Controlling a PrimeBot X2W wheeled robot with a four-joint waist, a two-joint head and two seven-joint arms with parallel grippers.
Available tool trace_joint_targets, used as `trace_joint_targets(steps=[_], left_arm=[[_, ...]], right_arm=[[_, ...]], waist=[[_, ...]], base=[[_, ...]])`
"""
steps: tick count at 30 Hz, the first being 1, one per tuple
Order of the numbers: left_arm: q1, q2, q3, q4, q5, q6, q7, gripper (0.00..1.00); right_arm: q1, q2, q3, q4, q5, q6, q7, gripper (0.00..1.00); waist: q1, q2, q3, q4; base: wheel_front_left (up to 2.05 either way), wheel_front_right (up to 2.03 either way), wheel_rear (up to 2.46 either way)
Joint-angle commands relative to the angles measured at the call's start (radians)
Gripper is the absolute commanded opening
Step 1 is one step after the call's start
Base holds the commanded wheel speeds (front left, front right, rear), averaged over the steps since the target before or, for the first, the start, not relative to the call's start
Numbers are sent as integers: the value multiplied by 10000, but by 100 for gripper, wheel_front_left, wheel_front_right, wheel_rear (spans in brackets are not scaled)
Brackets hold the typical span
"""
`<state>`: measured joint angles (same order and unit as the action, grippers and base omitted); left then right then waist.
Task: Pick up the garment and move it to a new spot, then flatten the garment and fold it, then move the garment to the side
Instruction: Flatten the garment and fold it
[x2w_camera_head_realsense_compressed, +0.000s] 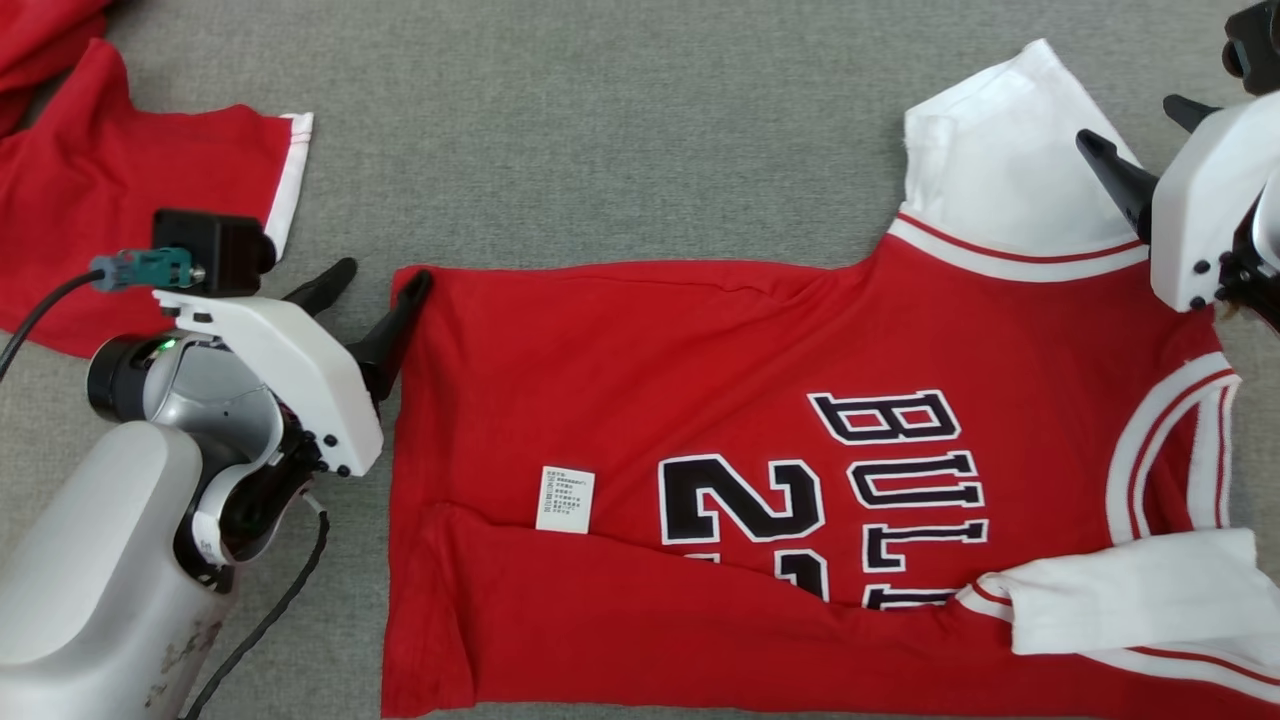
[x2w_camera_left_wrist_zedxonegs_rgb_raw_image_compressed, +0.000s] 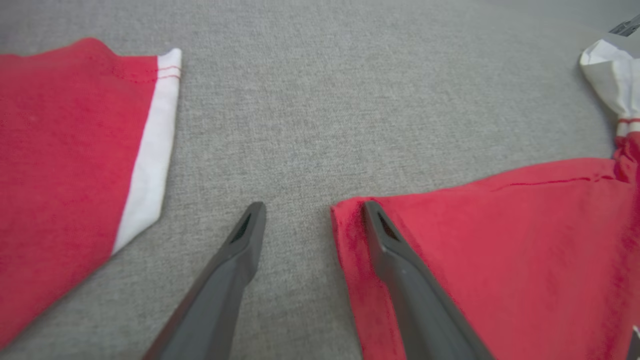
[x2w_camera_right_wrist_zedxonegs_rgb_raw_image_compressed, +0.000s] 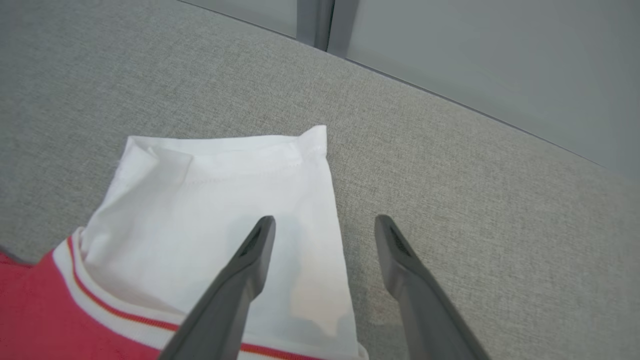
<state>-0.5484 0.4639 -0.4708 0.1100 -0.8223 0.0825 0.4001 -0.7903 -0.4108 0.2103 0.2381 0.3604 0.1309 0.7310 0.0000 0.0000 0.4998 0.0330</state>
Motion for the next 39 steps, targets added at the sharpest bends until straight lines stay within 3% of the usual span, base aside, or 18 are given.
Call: trace_joint_targets(steps=[1,8,17,19,20,21,22,31,39], left_arm=[[-207,-6,-52,87,75,-93,-16,100],[-520,-172,-521,358,146,-470,254,100],[-460,-304,-940,249,-105,-816,749,98],[-485,-342,-1019,238,-101,-846,800,87],[-521,-356,-1065,243,-69,-865,814,58],[-561,-387,-1061,258,-33,-861,762,24],[-582,-424,-1018,304,-50,-812,673,0],[-315,-234,-483,13,-223,-841,-104,0],[824,136,3,-1118,-468,-526,-721,0]], right_arm=[[-166,29,-3,235,-67,-1,-152,100],[-940,165,316,1735,-223,-1,-751,100],[-1453,390,1040,2612,181,-1,-1041,100],[-1508,402,1233,2743,318,-1,-1094,100],[-1557,387,1321,2794,366,-1,-1131,100],[-1601,395,1404,2808,449,-1,-1230,36],[-1628,401,1495,2820,544,-1,-1355,0],[-1611,62,1676,2516,1226,-1,-2995,0],[37,-202,743,1114,1677,-1,-4089,0]], waist=[[0,0,107,132],[0,0,229,392],[0,0,237,403],[0,0,228,383],[0,0,222,368],[0,0,221,352],[0,0,216,331],[0,0,-276,-82],[0,0,-1025,-559]], base=[[0,0,0],[0,0,0],[0,0,0],[0,0,0],[0,0,0],[0,0,0],[0,0,0],[0,0,0],[0,0,0]])
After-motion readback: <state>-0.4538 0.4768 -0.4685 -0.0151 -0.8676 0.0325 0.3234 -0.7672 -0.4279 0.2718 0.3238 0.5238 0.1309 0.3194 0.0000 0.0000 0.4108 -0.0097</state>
